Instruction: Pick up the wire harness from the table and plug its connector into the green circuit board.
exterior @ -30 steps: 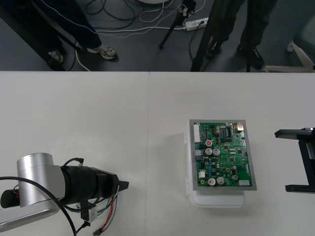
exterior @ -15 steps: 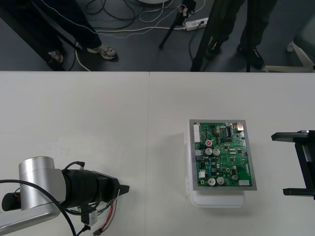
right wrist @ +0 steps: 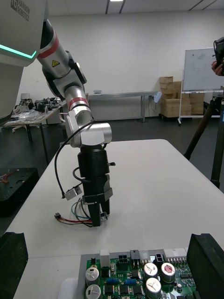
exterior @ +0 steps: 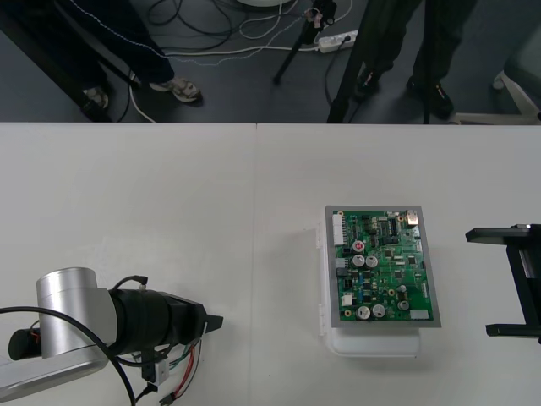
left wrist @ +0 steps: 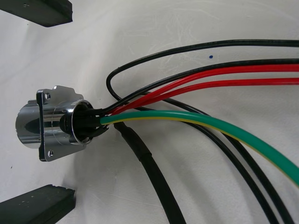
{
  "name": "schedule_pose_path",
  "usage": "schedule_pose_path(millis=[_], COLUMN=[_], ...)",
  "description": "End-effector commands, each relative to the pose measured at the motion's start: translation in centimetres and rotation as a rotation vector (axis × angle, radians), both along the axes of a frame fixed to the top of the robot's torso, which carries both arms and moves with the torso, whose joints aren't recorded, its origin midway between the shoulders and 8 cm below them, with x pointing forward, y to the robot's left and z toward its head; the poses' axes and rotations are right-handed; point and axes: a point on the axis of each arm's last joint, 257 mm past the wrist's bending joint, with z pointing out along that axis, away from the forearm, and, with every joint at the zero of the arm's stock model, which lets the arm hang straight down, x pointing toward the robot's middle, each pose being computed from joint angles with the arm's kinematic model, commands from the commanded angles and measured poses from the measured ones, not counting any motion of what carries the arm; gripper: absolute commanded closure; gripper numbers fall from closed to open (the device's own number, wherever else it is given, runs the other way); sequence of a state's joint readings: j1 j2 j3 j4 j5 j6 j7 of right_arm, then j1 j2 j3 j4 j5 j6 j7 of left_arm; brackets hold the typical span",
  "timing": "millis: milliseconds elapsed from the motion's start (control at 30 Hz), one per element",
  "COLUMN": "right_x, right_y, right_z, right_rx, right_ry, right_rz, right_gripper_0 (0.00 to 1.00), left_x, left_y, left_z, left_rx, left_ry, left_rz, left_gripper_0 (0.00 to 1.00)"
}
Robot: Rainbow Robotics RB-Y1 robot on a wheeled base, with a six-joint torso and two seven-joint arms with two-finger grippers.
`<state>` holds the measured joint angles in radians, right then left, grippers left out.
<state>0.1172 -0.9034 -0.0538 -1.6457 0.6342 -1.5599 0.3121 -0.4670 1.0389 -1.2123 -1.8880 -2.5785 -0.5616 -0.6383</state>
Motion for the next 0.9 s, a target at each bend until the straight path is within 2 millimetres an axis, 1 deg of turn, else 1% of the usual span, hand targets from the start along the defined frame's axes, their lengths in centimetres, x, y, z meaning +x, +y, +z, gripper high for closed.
schedule_pose_path(millis=[33,100,133,233,567,800,900], right_x=[-0.6,-0.6,-0.6,-0.8,-0.9,-0.7,-0.7], right_y=[-0.1,-0.2,-0.1,-0.2,-0.8,-1.0,-1.1], right_z=[0.9,0.8,0.8,0.6,-0.1,-0.3,-0.3], right_rx=[-0.003,-0.005,-0.004,-0.006,-0.021,-0.029,-0.029], right_ry=[-0.009,-0.007,-0.006,0.004,0.017,0.016,0.014], right_rz=[0.024,0.021,0.023,0.020,0.007,-0.001,-0.002], right_gripper_0=[0.00,0.00,0.00,0.00,0.00,0.00,0.00], left_x=[0.7,0.7,0.4,0.2,0.3,1.0,1.5], left_y=[-2.2,-2.1,-2.2,-2.2,-2.3,-2.1,-2.2], left_z=[0.9,0.8,0.7,0.5,0.6,0.8,1.4], left_rx=[-0.012,-0.007,-0.004,0.007,0.014,0.019,-0.003], left_ry=[-0.065,-0.066,-0.064,-0.063,-0.073,-0.084,-0.089], left_rz=[-0.100,-0.106,-0.115,-0.131,-0.144,-0.139,-0.121], left_gripper_0=[0.20,0.69,0.99,1.00,1.00,1.00,1.00])
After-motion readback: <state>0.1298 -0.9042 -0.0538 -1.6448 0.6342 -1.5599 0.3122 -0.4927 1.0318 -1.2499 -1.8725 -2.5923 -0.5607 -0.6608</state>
